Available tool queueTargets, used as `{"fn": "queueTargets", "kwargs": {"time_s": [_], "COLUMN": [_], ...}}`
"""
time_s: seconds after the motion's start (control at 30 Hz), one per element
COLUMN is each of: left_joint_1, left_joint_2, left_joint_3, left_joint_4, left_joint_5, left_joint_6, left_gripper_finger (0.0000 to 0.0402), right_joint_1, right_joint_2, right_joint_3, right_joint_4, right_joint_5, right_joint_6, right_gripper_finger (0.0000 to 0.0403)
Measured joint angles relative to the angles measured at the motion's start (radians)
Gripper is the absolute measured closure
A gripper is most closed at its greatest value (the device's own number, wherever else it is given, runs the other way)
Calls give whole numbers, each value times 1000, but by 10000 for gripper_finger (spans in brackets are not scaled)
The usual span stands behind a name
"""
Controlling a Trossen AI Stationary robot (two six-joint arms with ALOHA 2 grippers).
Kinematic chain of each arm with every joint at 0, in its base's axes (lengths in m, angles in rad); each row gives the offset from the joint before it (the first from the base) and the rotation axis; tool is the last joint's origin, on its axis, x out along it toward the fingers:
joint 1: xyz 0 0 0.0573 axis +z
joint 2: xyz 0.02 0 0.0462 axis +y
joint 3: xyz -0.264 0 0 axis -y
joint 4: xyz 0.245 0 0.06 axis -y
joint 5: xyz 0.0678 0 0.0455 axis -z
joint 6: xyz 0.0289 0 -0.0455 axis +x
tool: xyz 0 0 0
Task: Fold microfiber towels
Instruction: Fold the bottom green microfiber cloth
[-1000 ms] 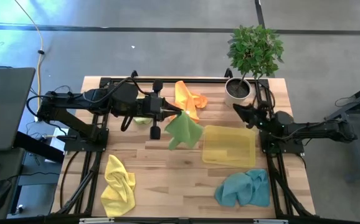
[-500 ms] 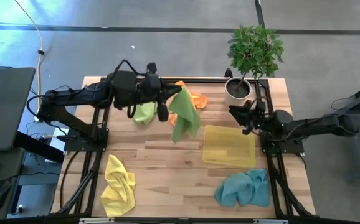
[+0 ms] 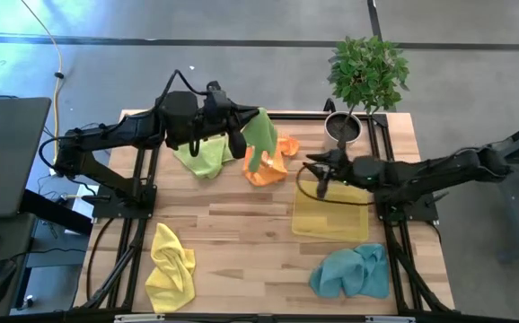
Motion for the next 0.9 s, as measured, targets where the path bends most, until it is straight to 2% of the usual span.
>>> {"fn": "queueTargets", "kwargs": {"time_s": [0.13, 0.37, 0.5, 0.67, 0.9], "left_joint_1": [6, 6, 6, 6, 6], "left_joint_2": [0, 0, 0, 0, 0], "left_joint_3": [0, 0, 0, 0, 0], "left_joint_4": [0, 0, 1, 1, 2], "left_joint_5": [0, 2, 2, 3, 3], "left_joint_6": [-22, -49, -73, -75, -104], "left_gripper_finger": [401, 401, 401, 401, 401], "right_joint_1": [4, 14, 44, 81, 89], "right_joint_2": [121, 310, 364, 390, 456], "right_joint_3": [54, 118, 123, 123, 123], "right_joint_4": [8, 32, 110, 120, 123], "right_joint_5": [6, -31, -32, -27, 133], "right_joint_6": [-12, 83, 94, 94, 107], "right_gripper_finger": [286, 286, 286, 286, 286]}}
